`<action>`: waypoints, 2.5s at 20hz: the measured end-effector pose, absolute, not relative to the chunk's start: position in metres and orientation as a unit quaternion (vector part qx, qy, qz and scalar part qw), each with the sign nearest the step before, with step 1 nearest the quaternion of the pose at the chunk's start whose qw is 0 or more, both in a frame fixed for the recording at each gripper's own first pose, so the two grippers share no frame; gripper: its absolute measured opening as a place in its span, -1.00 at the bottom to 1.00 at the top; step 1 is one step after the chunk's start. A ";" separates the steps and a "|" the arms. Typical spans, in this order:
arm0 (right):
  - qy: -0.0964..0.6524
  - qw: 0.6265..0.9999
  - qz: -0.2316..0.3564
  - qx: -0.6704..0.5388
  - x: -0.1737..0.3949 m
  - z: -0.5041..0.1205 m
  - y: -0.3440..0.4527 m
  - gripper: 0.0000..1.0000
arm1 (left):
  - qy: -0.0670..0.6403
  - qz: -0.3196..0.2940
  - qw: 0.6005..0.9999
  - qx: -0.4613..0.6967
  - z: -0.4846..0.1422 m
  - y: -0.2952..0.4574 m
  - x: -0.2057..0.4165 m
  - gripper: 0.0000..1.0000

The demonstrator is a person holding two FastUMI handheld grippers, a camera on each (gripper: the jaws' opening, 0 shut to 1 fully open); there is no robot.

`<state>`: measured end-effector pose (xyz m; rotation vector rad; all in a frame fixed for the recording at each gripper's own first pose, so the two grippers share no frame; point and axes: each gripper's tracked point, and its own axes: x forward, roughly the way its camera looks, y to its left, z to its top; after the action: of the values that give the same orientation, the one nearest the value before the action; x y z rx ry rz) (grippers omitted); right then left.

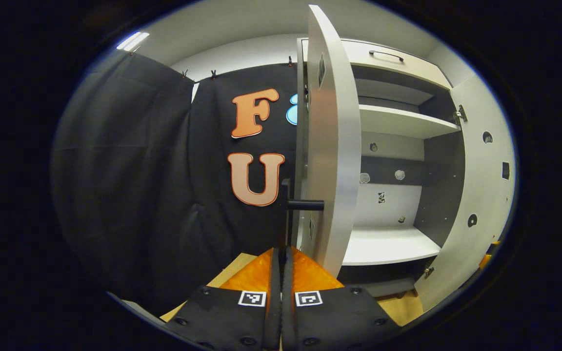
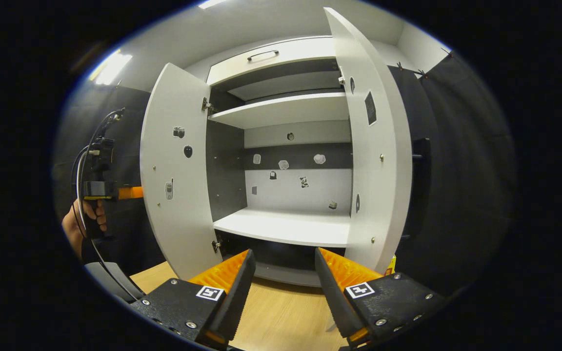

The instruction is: Open the right door of the double-door shoe cabinet with the right hand, and open the left door with the left hand.

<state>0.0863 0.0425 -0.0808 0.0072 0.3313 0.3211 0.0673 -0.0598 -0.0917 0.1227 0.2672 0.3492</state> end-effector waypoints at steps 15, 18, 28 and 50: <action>0.166 0.969 0.183 -0.025 0.094 -0.079 0.061 0.51 | 0.049 0.194 0.960 0.196 -0.035 -0.060 0.043 -0.03; 0.151 0.972 0.179 -0.032 0.098 -0.070 0.063 0.52 | 0.003 0.169 0.965 0.202 -0.018 -0.082 0.047 0.66; 0.056 0.987 0.144 -0.051 0.105 0.002 0.048 0.70 | -0.020 0.094 0.985 0.146 -0.018 -0.155 0.073 1.00; -0.027 0.989 0.130 -0.064 0.085 0.054 -0.007 0.89 | -0.004 0.084 0.993 0.087 -0.036 -0.227 0.078 0.94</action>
<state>0.0850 -0.0074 0.0538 -0.1278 -0.0533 0.2603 0.0783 -0.2273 -0.0362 0.1747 -0.0087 0.1682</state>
